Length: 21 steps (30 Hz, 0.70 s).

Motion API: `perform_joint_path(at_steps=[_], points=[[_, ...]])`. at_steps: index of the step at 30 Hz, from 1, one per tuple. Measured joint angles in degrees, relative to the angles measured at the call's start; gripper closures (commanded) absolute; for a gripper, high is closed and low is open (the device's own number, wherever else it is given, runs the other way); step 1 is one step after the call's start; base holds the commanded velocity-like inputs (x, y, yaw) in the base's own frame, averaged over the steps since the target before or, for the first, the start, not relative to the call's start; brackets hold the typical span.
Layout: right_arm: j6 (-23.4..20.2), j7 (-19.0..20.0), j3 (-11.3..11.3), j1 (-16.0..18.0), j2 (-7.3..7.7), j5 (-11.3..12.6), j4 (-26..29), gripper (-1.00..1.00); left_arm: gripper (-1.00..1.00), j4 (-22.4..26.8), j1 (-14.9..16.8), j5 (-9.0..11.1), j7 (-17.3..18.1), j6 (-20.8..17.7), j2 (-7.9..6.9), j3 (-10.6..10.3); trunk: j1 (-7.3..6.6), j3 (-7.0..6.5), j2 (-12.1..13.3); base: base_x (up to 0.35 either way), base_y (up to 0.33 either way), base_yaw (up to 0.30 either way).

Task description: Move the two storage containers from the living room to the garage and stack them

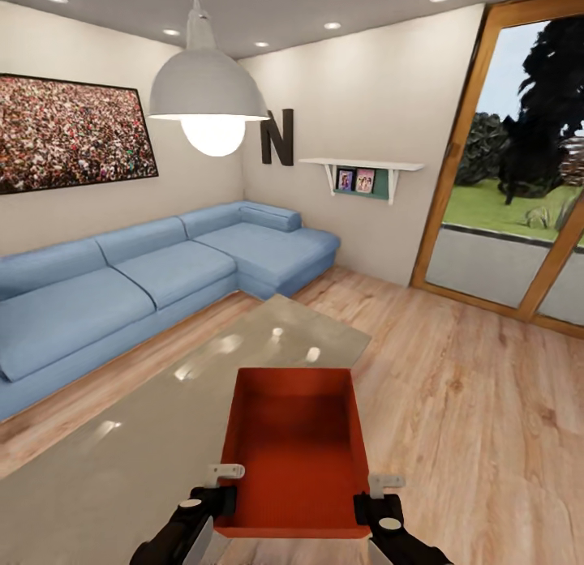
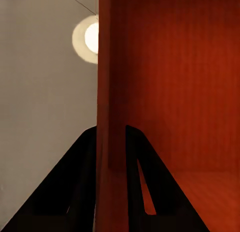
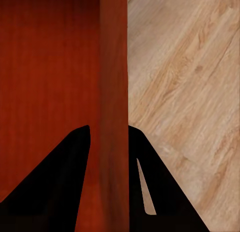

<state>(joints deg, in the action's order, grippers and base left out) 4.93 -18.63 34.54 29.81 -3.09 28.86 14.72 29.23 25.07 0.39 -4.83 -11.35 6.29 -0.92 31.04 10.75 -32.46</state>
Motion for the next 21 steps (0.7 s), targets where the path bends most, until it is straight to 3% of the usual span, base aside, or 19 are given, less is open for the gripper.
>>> perform_joint_path(at_steps=[21], points=[[0.0,0.0,0.0,0.0,-0.01,0.0,0.0,1.0,1.0,0.0,0.0,-0.1,0.0,0.0,0.0,0.0,0.0,0.0,0.0,0.0,0.0,0.274]])
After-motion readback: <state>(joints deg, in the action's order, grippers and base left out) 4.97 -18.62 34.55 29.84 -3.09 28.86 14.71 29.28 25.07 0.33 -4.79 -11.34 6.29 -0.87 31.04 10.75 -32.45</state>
